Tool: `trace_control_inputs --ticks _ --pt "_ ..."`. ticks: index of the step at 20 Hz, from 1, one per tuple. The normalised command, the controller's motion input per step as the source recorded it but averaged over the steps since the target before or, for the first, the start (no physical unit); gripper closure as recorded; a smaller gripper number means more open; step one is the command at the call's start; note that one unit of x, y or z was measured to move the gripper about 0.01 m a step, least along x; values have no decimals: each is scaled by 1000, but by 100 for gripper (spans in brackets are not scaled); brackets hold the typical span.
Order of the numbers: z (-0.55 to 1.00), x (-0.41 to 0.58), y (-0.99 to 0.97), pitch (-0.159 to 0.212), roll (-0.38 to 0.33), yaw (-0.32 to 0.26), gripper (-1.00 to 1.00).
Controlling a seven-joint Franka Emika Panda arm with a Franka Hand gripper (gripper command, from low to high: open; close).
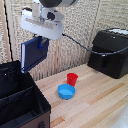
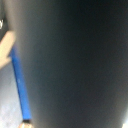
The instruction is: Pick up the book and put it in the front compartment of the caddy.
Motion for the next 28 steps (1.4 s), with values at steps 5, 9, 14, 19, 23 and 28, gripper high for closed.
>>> trace_control_inputs --ticks 5,9,14,19,23,28 --pt "314 -281 719 40 29 -17 100" --pt "86 -24 746 95 0 -61 100" --pt "21 -40 746 113 0 -56 100" --pt "255 -96 540 50 48 -98 100" --pt "402 -146 405 0 56 -144 100" --pt "295 -147 403 19 34 -156 100"
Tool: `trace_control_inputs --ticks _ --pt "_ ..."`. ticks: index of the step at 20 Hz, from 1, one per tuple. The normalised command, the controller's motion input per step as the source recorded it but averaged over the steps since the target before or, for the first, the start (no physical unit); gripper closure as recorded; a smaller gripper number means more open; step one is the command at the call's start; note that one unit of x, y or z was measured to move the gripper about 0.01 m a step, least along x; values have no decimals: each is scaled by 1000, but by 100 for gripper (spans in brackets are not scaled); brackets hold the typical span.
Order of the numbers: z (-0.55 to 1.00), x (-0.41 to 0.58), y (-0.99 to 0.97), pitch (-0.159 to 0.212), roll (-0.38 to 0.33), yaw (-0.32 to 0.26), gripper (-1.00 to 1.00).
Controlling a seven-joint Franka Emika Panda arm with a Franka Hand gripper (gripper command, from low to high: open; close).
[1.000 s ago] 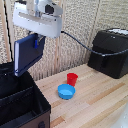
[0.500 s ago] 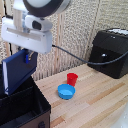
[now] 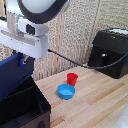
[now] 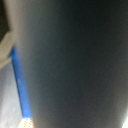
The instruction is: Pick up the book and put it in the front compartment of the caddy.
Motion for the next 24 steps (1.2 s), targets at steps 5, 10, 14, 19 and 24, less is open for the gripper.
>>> trace_control_inputs --ticks 5,10,14,19,24 --pt "58 -238 493 93 0 -117 100" --pt "-17 -270 519 153 -1 -90 100" --pt "-93 -80 472 92 -5 -198 100" --pt "-84 159 -4 0 0 -367 100" --pt "-63 178 -44 4 0 -272 100"
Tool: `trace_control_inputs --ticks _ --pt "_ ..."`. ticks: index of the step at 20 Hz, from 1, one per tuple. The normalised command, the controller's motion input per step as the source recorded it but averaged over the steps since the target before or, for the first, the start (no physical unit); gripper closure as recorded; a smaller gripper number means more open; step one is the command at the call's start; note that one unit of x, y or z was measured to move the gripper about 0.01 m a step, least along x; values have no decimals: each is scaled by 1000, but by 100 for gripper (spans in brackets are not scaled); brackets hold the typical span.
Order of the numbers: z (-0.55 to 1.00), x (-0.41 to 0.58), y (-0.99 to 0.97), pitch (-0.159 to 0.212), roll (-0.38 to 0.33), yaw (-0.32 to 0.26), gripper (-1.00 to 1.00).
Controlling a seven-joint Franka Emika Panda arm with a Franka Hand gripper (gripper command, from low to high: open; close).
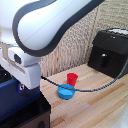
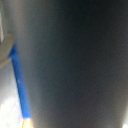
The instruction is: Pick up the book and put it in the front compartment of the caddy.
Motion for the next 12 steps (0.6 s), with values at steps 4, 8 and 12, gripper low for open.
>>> trace_control_inputs --ticks 4,8,12 --pt "-110 114 24 29 0 -36 -100" --pt "20 22 18 5 0 -38 -100" --pt "567 29 -136 85 7 -125 -100"
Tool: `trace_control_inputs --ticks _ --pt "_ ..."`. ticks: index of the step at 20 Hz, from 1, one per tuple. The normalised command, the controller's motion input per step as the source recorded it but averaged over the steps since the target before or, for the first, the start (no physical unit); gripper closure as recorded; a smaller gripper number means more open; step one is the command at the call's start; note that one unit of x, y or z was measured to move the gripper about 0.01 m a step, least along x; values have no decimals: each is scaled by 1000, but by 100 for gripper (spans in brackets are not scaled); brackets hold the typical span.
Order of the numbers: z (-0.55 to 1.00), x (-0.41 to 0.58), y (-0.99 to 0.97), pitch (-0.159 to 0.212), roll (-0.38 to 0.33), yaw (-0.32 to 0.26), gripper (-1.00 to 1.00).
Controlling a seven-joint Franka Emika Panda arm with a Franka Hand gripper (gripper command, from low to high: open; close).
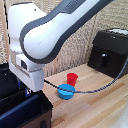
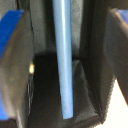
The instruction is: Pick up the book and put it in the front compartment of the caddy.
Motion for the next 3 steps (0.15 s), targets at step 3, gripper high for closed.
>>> trace_control_inputs --ticks 3 --pt "963 0 -217 47 1 -44 -100"
